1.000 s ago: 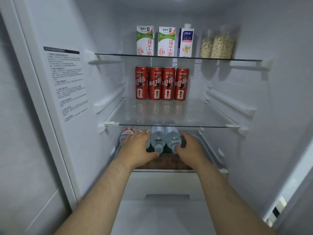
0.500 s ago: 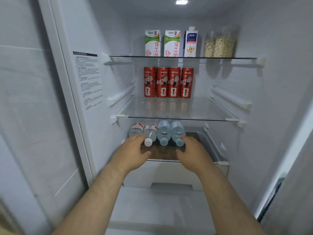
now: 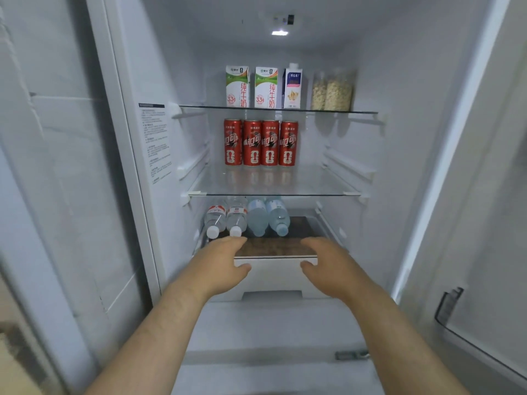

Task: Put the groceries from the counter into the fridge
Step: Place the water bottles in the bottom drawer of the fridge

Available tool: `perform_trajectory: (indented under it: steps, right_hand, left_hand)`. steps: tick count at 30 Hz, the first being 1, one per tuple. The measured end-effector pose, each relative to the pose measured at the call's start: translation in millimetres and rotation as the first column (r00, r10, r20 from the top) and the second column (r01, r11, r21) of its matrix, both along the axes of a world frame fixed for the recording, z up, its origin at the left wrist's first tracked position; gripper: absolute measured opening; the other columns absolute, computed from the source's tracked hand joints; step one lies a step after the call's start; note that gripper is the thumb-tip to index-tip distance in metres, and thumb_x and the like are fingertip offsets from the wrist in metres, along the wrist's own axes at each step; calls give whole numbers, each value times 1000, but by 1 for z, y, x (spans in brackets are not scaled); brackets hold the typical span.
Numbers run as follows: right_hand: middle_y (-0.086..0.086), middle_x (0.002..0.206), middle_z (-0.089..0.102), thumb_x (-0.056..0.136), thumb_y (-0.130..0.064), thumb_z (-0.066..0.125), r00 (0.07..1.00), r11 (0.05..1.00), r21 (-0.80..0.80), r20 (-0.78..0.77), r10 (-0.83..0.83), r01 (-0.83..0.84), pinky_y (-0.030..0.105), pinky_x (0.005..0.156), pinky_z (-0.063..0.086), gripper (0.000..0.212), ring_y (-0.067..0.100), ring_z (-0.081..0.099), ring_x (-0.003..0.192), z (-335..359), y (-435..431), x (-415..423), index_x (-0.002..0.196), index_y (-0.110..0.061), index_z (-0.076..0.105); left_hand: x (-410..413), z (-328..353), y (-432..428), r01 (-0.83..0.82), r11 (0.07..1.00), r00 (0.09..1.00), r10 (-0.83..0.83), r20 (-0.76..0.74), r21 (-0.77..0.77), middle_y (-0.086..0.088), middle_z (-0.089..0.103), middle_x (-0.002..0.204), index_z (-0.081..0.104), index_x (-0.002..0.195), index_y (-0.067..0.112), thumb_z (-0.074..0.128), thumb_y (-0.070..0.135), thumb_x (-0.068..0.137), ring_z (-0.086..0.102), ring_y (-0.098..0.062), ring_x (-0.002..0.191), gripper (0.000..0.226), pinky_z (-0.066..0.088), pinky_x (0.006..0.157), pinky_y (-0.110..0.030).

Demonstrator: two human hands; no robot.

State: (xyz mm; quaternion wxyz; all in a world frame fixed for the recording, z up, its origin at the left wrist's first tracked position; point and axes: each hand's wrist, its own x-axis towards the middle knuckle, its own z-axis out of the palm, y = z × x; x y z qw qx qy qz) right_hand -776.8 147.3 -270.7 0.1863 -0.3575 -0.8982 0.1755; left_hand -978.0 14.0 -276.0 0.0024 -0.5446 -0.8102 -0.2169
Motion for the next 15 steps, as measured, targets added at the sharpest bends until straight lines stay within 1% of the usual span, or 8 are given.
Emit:
perform_trajectory:
  steps: [3, 5, 7, 9, 11, 15]
  right_hand:
    - [-6, 152, 42, 96, -30, 56, 999, 1000, 7, -45, -20, 20, 25, 110, 31, 53, 14, 41, 138, 5, -16, 18, 147, -24, 42]
    - [-6, 153, 41, 97, -30, 55, 999, 1000, 12, -39, -28, 29, 26, 111, 31, 53, 14, 40, 138, 7, -30, 30, 148, -25, 41]
    - [-7, 154, 39, 98, -31, 55, 999, 1000, -6, -25, -28, 28, 24, 109, 30, 53, 14, 39, 139, 7, -44, 43, 148, -26, 39]
    - [-9, 153, 40, 98, -30, 55, 998, 999, -21, -47, -30, 29, 19, 106, 27, 51, 12, 39, 138, 6, -58, 59, 147, -27, 41]
    - [-11, 151, 42, 97, -30, 56, 995, 999, -14, -89, -51, 50, 17, 104, 25, 49, 10, 40, 137, 6, -73, 74, 145, -28, 44]
    - [-11, 148, 46, 96, -28, 57, 990, 995, -28, -104, -99, 97, 22, 108, 32, 48, 11, 42, 135, 4, -101, 110, 143, -28, 47]
  left_hand:
    - [13, 3, -12, 31, 1000, 999, -31, 8, 3, 9, 40, 152, 36, 149, 27, 60, 39, 91, 37, -12, 139, 64, 33, 109, -26]
    - [22, 6, -21, 49, 999, 999, -49, -4, 20, 8, 37, 154, 36, 150, 25, 60, 38, 91, 33, -12, 141, 65, 29, 113, -27]
    - [35, 7, -30, 75, 997, 997, -74, -15, 30, 7, 36, 155, 36, 150, 24, 59, 37, 92, 31, -12, 143, 64, 27, 115, -27]
    - [54, 5, -39, 107, 994, 994, -107, -6, 36, 7, 35, 156, 35, 150, 24, 59, 37, 92, 31, -12, 143, 64, 27, 115, -28]
    - [73, 0, -46, 142, 989, 990, -142, -17, 44, 7, 36, 155, 36, 150, 24, 59, 37, 93, 32, -13, 142, 63, 28, 114, -28]
    - [103, -5, -54, 183, 983, 983, -183, -9, 32, 6, 36, 156, 37, 150, 24, 59, 36, 93, 32, -14, 143, 62, 26, 115, -27]
